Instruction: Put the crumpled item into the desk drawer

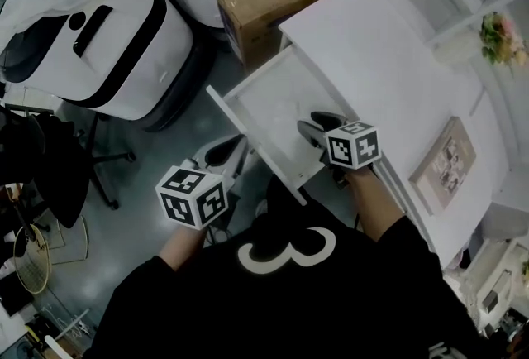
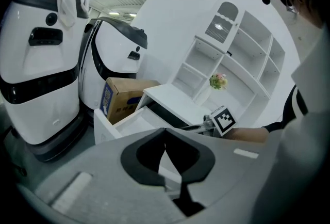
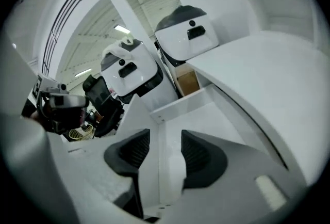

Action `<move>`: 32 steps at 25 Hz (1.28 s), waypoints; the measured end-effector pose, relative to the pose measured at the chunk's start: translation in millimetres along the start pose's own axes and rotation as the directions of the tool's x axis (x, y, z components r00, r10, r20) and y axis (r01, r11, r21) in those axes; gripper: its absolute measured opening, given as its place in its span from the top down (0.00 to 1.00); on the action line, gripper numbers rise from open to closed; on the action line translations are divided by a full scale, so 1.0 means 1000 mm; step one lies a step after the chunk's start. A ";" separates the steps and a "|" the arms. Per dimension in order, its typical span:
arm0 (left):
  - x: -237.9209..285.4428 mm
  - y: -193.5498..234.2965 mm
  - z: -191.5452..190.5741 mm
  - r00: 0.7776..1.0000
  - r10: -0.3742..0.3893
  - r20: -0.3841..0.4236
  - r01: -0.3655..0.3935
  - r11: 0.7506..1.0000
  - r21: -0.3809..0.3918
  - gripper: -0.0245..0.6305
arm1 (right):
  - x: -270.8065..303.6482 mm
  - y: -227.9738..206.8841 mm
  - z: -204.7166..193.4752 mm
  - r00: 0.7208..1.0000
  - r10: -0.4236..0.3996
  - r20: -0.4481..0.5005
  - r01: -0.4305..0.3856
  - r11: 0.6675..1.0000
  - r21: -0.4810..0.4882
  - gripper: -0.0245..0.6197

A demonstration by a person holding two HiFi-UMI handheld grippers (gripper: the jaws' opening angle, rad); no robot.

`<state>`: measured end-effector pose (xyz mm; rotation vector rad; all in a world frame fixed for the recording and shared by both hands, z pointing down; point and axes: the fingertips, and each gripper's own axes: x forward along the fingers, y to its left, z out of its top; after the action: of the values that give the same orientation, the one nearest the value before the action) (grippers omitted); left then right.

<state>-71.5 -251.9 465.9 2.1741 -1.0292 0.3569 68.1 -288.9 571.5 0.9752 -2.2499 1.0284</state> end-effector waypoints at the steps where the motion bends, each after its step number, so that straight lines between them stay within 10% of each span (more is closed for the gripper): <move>1: -0.003 -0.005 0.000 1.000 -0.008 0.003 0.008 1.000 0.008 0.95 | -0.010 0.011 0.004 1.000 0.018 0.025 -0.017 1.000 -0.010 0.66; 15: -0.071 -0.074 0.009 0.989 -0.126 0.075 0.115 0.984 0.139 0.95 | -0.146 0.152 0.027 0.924 0.161 0.347 -0.080 0.968 -0.237 0.80; 32: -0.101 -0.113 0.002 0.976 -0.200 0.086 0.180 0.964 0.197 0.95 | -0.186 0.188 0.002 0.891 0.200 0.408 -0.111 0.966 -0.233 0.96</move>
<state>-51.4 -145.6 359.6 2.4623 -0.8611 0.2616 42.0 -128.0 363.6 1.0197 -2.7713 0.6680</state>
